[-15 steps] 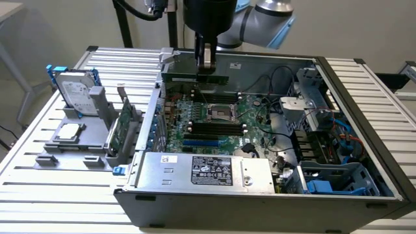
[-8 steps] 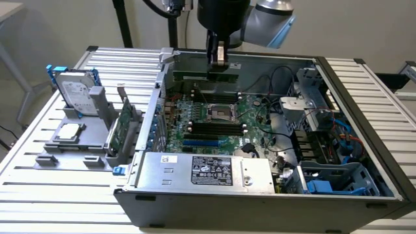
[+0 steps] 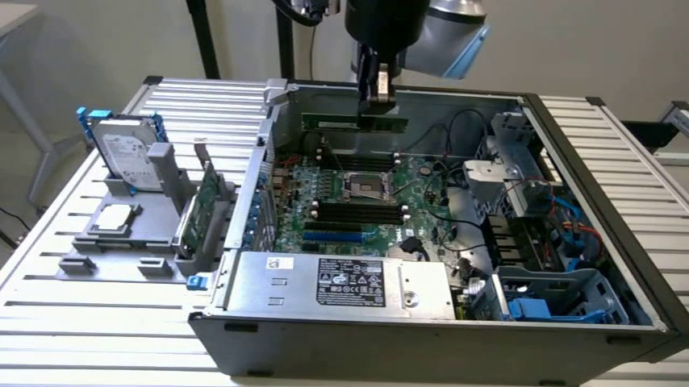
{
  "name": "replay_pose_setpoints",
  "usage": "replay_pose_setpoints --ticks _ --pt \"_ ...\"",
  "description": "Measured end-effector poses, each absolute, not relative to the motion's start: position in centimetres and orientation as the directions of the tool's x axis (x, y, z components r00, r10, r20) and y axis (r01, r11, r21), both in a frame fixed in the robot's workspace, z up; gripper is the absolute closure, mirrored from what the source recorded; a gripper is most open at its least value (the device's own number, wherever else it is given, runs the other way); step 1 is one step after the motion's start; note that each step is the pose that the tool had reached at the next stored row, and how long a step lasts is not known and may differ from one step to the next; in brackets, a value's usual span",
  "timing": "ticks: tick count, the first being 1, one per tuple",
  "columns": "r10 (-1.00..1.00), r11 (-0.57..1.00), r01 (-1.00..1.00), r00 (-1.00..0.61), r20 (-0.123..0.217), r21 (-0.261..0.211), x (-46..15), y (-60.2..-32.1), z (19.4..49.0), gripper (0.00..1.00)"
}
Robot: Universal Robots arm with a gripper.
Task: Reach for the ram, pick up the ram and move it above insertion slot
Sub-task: 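Pick up the ram and move it above insertion slot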
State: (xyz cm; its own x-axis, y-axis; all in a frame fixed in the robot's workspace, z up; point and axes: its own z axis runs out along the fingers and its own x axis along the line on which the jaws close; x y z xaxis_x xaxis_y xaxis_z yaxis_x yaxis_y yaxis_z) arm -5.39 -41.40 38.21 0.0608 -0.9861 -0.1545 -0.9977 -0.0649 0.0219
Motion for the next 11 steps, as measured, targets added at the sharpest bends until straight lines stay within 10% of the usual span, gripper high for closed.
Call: replay_pose_setpoints --ticks 11 --pt "-0.986 -0.064 -0.998 0.061 -0.153 0.017 -5.12 -41.07 38.14 0.87"
